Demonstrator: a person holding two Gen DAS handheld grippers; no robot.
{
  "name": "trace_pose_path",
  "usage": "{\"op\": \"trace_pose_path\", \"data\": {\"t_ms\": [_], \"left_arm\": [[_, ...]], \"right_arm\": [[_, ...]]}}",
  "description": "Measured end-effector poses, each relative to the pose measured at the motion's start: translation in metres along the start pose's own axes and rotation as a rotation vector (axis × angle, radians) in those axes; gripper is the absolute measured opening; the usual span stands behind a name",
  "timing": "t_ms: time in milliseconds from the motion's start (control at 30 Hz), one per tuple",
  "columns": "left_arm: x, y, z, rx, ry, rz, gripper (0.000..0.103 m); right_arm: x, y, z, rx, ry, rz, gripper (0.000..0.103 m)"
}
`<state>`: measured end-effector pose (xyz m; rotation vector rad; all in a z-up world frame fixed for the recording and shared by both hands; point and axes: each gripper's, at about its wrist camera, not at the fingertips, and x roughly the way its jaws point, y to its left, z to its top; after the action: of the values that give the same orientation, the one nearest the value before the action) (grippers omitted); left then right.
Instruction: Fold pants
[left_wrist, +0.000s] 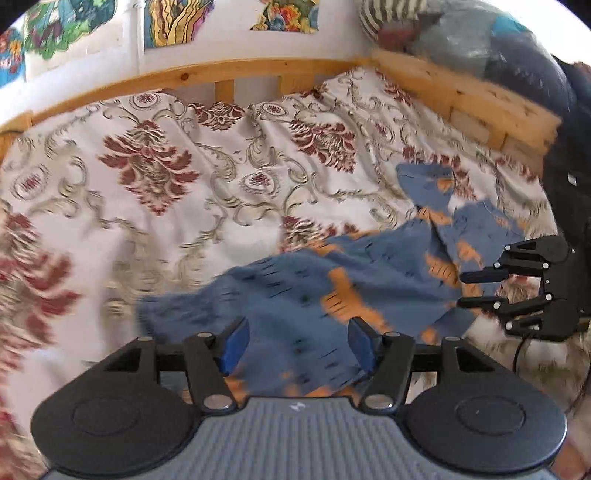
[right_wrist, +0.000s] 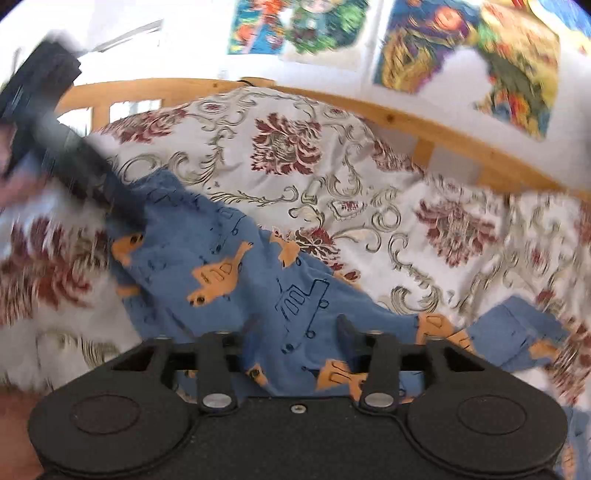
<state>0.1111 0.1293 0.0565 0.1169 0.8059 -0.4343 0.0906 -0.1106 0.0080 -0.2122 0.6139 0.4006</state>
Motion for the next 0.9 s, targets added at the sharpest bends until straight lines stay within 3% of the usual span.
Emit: {"op": "trace_pose_path", "data": {"t_ms": [67,167,300,400,467,633,733,900], "left_arm": [[0.015,-0.005,-0.007,-0.037,0.018,0.009,0.065],[0.042,-0.006,-0.021,-0.067,0.116,0.009,0.065],[0.062,-0.01,-0.045,-0.012,0.26,0.067,0.065],[0.055,-0.021,-0.046,0.031,0.272,0.082,0.067],[0.048,-0.031,-0.039,0.031,0.245,0.068,0.068],[0.048,-0.086,-0.009,0.114,0.088,-0.04,0.082],[0.066,-0.125,0.006,0.171,-0.016,-0.093,0.086],[0.107,-0.162,0.026,0.101,-0.03,-0.208,0.093]], "right_arm": [[0.012,-0.006,-0.004,0.061,0.058,-0.001,0.057],[0.022,-0.014,-0.022,0.11,0.174,-0.007,0.057],[-0.002,-0.037,-0.033,0.213,0.145,0.013,0.06],[-0.014,-0.065,-0.025,0.236,0.126,-0.039,0.066],[-0.014,-0.093,-0.018,0.281,0.133,-0.063,0.073],[0.011,-0.167,0.003,0.429,0.178,-0.153,0.085],[0.027,-0.203,0.009,0.511,0.211,-0.156,0.101],[0.059,-0.236,0.029,0.548,0.245,-0.156,0.102]]}}
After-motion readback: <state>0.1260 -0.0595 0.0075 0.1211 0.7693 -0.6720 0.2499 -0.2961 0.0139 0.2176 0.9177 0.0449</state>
